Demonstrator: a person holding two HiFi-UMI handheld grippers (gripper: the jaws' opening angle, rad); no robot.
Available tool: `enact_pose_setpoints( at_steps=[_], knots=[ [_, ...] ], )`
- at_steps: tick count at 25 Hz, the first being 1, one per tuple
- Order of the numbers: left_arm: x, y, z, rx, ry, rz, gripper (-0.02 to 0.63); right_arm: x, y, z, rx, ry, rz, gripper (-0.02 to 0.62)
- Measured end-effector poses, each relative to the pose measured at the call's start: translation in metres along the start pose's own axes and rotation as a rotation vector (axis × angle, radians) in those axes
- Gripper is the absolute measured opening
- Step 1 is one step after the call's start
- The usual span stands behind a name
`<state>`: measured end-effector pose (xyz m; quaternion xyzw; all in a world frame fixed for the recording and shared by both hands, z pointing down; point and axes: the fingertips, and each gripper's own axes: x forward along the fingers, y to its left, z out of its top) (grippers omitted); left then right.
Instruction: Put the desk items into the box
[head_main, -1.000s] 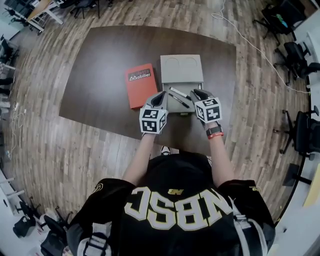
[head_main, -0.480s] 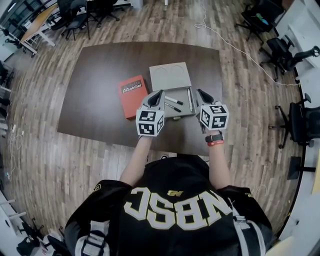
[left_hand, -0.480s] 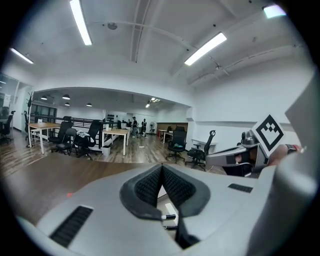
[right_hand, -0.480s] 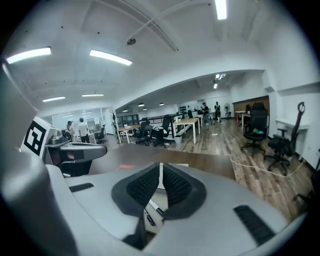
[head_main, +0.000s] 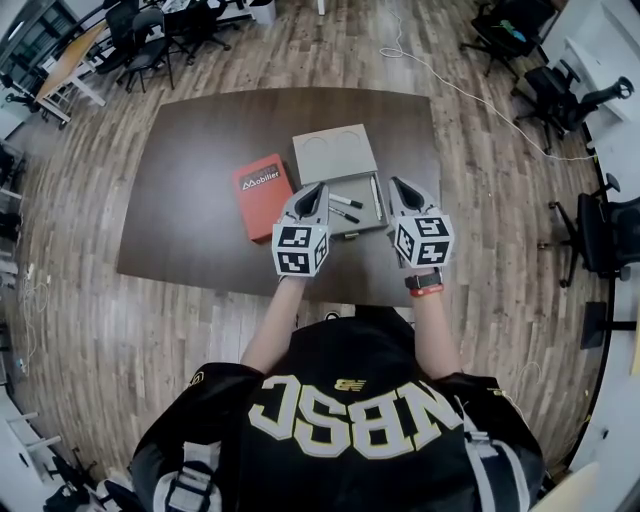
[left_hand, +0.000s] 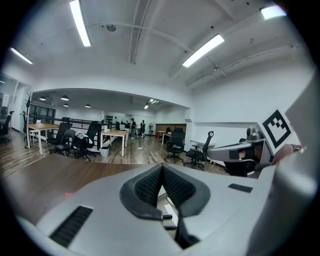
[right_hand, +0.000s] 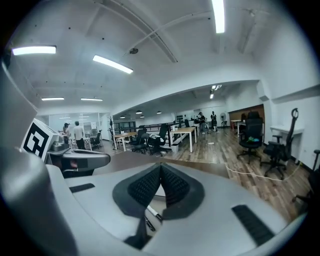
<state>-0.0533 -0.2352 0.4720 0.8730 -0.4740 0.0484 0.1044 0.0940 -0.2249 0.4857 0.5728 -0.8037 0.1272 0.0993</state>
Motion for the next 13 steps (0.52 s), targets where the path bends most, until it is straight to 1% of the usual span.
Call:
enact_pose_setpoints(
  at_steps=[8,13],
  knots=[
    [0.008,0.007,-0.004,-0.016,0.002,0.02,0.014,0.017,0.006,-0.006,-0.016,0.03,0.044,0.009],
    [0.009,0.023,-0.018,-0.034,0.024,0.045,0.015,0.035,0.018,-0.016,-0.032,0.063,0.078,0.009]
  ],
)
